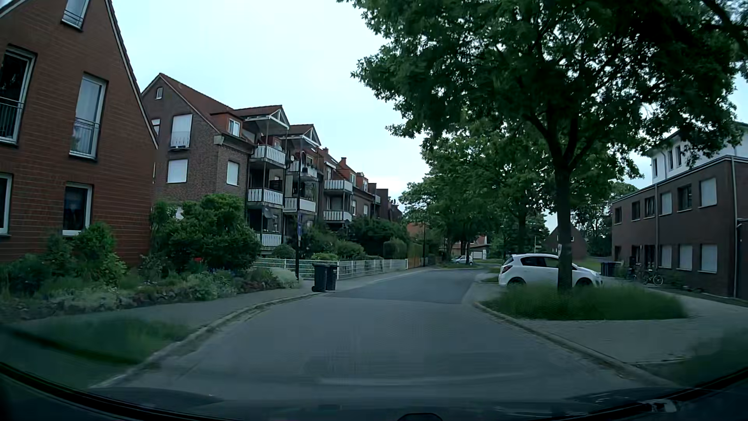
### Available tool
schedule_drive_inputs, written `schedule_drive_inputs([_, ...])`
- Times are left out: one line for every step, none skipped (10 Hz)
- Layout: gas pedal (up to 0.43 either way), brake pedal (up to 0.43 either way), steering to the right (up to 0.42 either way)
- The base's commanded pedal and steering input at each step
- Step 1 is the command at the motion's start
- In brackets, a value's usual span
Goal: Follow the waypoints while adhering to traffic rules and regulations
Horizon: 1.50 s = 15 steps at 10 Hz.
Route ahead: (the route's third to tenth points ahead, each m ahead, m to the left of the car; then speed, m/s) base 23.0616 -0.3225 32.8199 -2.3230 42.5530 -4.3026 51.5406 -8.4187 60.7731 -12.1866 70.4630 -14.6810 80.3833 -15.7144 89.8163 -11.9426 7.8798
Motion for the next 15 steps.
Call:
schedule_drive_inputs([0.15, 0.0, -0.008])
schedule_drive_inputs([0.157, 0.0, 0.001])
schedule_drive_inputs([0.157, 0.0, 0.018])
schedule_drive_inputs([0.15, 0.0, 0.022])
schedule_drive_inputs([0.15, 0.0, 0.023])
schedule_drive_inputs([0.15, 0.0, 0.027])
schedule_drive_inputs([0.15, 0.0, 0.033])
schedule_drive_inputs([0.15, 0.0, 0.041])
schedule_drive_inputs([0.15, 0.0, 0.044])
schedule_drive_inputs([0.15, 0.0, 0.045])
schedule_drive_inputs([0.15, 0.0, 0.045])
schedule_drive_inputs([0.15, 0.0, 0.045])
schedule_drive_inputs([0.15, 0.0, 0.046])
schedule_drive_inputs([0.15, 0.0, 0.048])
schedule_drive_inputs([0.15, 0.0, 0.049])
